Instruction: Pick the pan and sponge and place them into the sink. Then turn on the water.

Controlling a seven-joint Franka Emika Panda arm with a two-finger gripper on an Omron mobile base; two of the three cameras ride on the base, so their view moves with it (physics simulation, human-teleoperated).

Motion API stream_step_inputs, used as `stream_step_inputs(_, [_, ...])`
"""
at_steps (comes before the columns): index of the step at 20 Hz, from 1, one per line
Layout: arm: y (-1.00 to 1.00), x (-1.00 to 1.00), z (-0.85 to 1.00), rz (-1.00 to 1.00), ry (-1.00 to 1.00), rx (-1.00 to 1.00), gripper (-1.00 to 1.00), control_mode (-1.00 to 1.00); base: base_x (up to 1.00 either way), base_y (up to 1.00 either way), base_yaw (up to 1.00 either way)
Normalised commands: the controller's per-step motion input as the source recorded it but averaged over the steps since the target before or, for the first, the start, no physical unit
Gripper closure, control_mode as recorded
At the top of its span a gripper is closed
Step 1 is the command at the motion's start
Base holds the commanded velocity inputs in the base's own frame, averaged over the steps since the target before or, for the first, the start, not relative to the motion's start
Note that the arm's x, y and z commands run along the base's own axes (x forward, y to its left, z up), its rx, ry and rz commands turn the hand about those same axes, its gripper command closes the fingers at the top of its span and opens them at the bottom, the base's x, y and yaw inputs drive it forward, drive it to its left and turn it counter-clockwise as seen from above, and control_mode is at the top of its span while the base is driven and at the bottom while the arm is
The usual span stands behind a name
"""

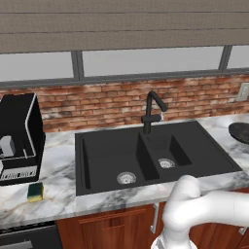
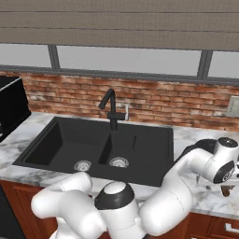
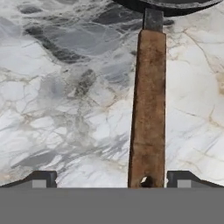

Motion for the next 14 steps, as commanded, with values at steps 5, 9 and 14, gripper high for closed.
stream_step_inputs(5, [-0.22, 0.21, -0.39, 0.00, 0.07, 0.00, -1.00, -1.00, 0.00, 0.00, 0.00])
stream_step_inputs(9, [-0.27, 0.24, -0.34, 0.00, 0.06, 0.00, -1.00, -1.00, 0.00, 0.00, 0.00])
stream_step_inputs(14, [-0.36, 0.22, -0.18, 0.00, 0.03, 0.00, -1.00, -1.00, 0.00, 0.00, 0.00])
